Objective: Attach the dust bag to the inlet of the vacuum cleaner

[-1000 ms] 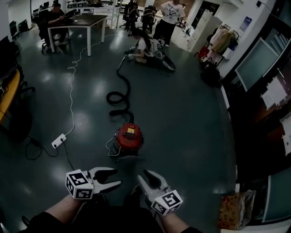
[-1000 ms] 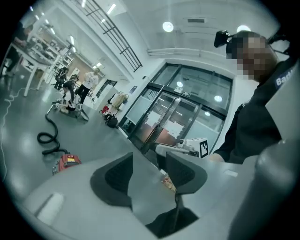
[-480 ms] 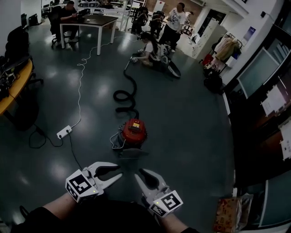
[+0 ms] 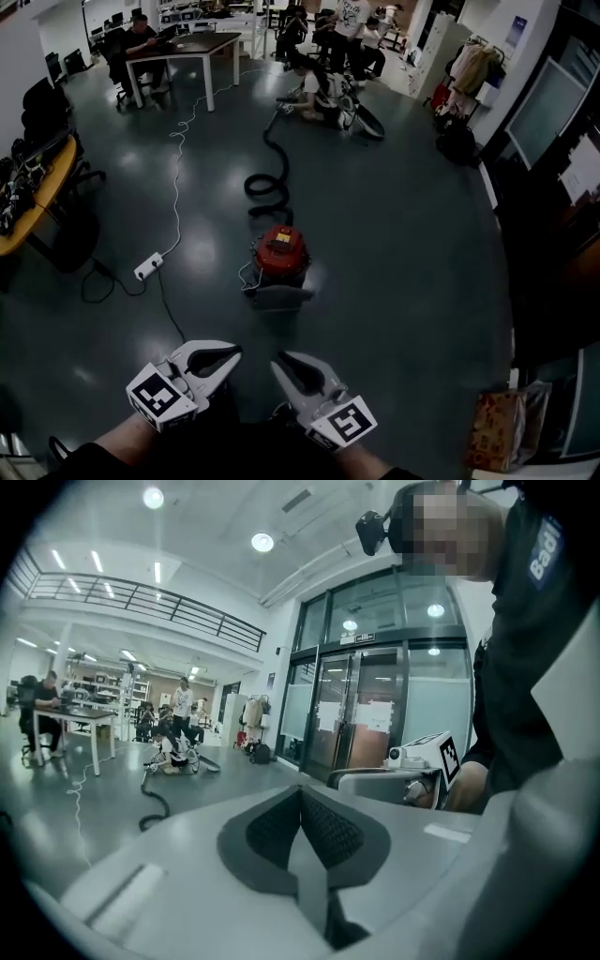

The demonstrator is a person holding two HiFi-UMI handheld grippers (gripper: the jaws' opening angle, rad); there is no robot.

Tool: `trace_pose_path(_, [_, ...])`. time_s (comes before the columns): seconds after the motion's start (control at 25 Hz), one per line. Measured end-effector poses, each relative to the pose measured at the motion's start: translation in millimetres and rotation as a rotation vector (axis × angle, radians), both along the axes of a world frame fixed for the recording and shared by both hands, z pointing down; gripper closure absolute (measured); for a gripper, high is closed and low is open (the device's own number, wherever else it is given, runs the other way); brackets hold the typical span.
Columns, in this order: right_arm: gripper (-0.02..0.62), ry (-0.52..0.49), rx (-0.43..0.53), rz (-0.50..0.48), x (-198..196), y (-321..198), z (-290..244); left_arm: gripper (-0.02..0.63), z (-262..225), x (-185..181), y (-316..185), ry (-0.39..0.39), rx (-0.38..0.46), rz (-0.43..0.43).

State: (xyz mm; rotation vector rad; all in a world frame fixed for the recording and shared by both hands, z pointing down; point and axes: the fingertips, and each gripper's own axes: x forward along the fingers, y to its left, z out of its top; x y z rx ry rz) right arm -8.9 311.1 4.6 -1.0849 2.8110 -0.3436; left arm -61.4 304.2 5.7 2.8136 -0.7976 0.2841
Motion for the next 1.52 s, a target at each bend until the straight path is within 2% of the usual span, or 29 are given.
trace_pose_path(0.12, [0.548, -0.002, 0.039, 0.010, 5.9, 10.7, -17.2, 0.603, -11.2, 12.1, 8.9, -0.023, 0.060, 0.031])
trace_pose_path(0.2, [0.568, 0.012, 0.075, 0.032, 7.2, 16.6, -28.4, 0.604, -17.8, 16.3, 14.5, -0.009, 0.083, 0.050])
trace_pose_path(0.28, [0.592, 0.021, 0.092, 0.064, 5.6, 21.3, -35.7, 0.604, -20.3, 17.5, 20.2, 0.011, 0.088, 0.069])
trace_pose_path(0.56, [0.594, 0.065, 0.133, 0.136, -3.8, 22.2, -41.6, 0.604, -25.8, 12.8, 34.1, 0.063, 0.115, 0.141])
trace_pose_path(0.96, [0.594, 0.096, 0.079, 0.123, -29.2, 22.9, -24.9, 0.604, -20.5, -8.2, 30.8, 0.098, 0.082, 0.130])
trace_pose_path(1.52, [0.594, 0.091, 0.125, 0.105, -38.6, 20.8, -33.3, 0.604, -27.8, -17.7, 32.2, 0.084, 0.103, 0.133])
